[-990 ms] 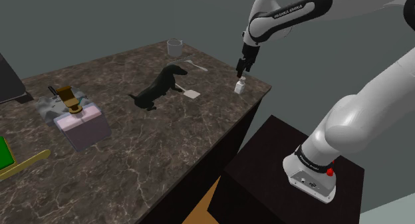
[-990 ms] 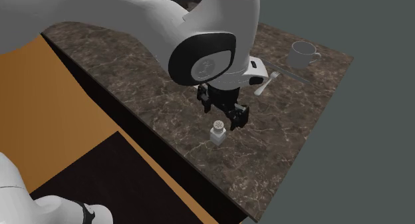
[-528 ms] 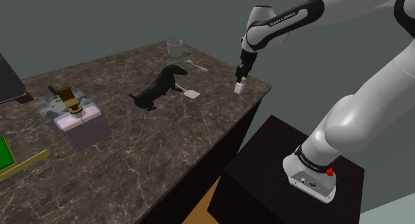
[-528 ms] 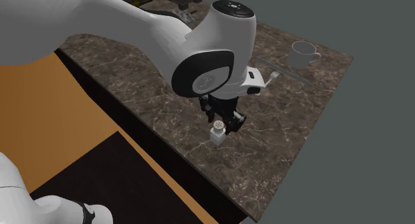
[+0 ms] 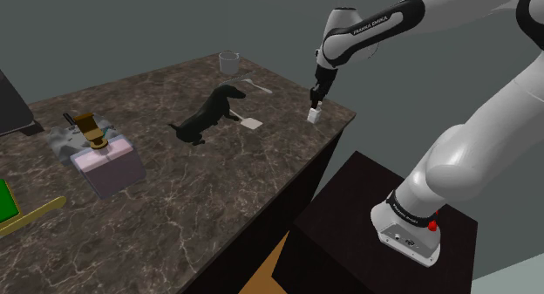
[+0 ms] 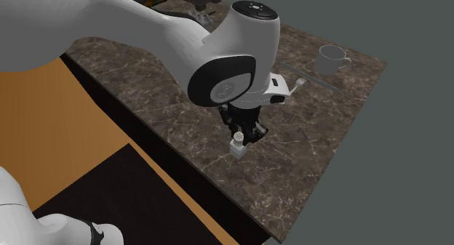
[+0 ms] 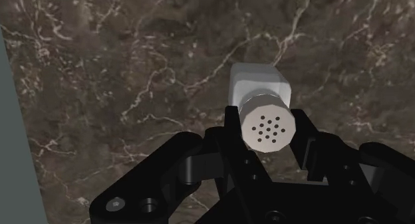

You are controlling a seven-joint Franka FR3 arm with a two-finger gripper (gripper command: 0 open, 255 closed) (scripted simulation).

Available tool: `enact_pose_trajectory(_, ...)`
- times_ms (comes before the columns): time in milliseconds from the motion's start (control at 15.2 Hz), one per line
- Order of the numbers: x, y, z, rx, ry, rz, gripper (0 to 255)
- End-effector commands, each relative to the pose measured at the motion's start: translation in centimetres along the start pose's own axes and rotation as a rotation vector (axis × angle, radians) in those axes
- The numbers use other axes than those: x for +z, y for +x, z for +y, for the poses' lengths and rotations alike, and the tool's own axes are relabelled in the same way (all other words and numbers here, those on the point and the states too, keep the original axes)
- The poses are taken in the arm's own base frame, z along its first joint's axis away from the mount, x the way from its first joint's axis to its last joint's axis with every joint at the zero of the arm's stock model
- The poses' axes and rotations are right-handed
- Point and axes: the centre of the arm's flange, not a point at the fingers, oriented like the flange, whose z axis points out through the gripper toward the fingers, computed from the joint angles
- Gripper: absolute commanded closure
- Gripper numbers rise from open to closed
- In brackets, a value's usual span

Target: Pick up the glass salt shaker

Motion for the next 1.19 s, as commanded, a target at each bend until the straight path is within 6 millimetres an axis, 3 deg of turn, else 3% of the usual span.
enact_pose_trajectory(0,0.0,0.0,0.0,0.000,0.000,-0.001,255)
enact_pose_trajectory(990,-7.9,-0.1,-0.1,0.000,0.000,-0.001,255)
enact_pose_trajectory(1122,-8.0,-0.1,-0.1,0.000,0.000,-0.001,255)
